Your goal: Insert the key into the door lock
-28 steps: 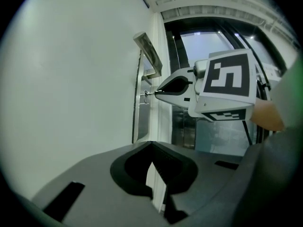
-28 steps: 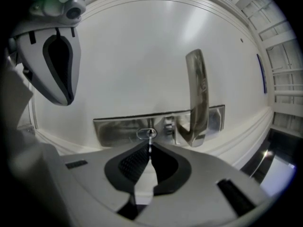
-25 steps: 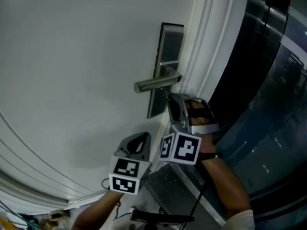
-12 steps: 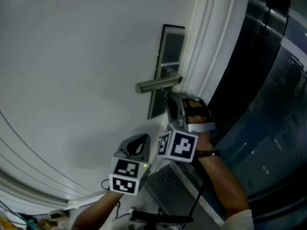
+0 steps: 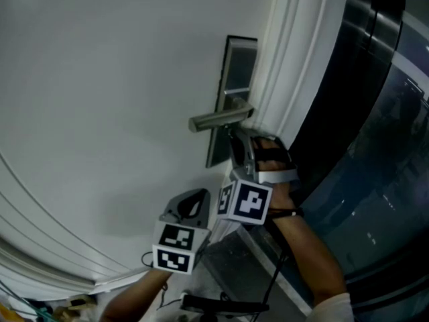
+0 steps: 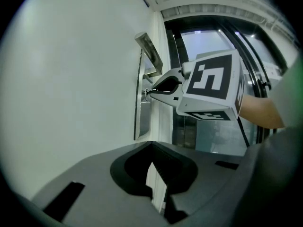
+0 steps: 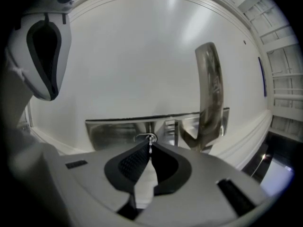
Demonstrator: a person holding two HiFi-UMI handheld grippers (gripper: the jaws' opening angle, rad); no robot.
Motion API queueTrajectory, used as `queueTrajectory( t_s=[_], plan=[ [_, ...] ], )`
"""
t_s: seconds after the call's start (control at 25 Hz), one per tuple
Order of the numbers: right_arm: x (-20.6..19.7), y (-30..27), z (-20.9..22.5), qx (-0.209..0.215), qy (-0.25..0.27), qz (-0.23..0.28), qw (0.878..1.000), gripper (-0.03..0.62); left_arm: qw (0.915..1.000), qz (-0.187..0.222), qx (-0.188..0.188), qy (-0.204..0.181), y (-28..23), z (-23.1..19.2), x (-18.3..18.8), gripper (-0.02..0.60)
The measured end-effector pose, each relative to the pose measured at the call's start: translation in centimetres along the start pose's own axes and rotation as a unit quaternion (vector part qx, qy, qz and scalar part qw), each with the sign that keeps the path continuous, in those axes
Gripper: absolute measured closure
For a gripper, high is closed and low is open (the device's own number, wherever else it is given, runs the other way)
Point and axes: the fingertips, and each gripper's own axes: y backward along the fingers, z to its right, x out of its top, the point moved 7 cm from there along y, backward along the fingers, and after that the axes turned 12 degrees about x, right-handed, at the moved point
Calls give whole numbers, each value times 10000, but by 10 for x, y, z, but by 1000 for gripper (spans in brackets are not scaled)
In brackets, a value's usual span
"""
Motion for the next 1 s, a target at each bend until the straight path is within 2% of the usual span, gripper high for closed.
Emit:
queueTrajectory(
  t_s=[0.24, 0.6, 0.84, 1.0],
  plan=[
    [-2, 0, -3, -183, -87, 161, 9997, 567, 10000, -6, 32, 1, 2, 1, -1, 578],
    [0, 25, -6, -124, -1061, 584, 9926, 553, 10000, 21, 90, 17, 13, 8, -1, 578],
    [-4, 50, -15, -26, -1755, 819, 9811, 553, 9999, 30, 131, 10, 25, 17, -3, 578],
    [-7, 71, -28, 229, -2309, 1019, 9673, 553, 9999, 23, 124, -19, 35, 27, -3, 578]
  ],
)
